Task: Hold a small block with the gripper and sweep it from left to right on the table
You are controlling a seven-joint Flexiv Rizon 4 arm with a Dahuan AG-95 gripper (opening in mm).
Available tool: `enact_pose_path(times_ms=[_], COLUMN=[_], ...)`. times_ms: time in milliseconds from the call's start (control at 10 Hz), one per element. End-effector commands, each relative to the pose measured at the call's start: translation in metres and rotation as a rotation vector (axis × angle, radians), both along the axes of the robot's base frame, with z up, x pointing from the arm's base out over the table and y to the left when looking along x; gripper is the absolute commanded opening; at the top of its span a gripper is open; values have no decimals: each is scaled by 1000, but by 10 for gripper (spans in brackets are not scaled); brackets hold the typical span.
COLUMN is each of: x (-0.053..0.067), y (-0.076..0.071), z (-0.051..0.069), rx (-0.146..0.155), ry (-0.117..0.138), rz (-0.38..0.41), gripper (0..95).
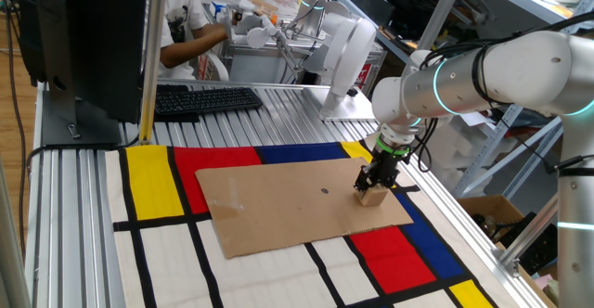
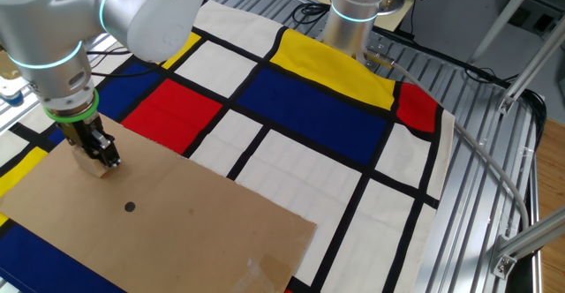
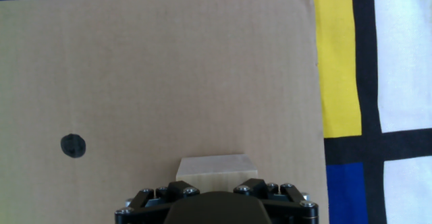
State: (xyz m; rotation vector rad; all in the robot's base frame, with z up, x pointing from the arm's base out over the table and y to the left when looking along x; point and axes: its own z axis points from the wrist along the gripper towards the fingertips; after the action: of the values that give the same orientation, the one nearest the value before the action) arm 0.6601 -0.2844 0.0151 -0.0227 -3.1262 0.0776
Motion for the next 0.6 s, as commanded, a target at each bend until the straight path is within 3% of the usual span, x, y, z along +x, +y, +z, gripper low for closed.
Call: enact_pose_path(times_ms=[100,600], x=[0,0], y=[0,0], z=[-1,-1], rx=[2,3], ry=[-4,-10], rz=[-2,-2], gripper=[0,0])
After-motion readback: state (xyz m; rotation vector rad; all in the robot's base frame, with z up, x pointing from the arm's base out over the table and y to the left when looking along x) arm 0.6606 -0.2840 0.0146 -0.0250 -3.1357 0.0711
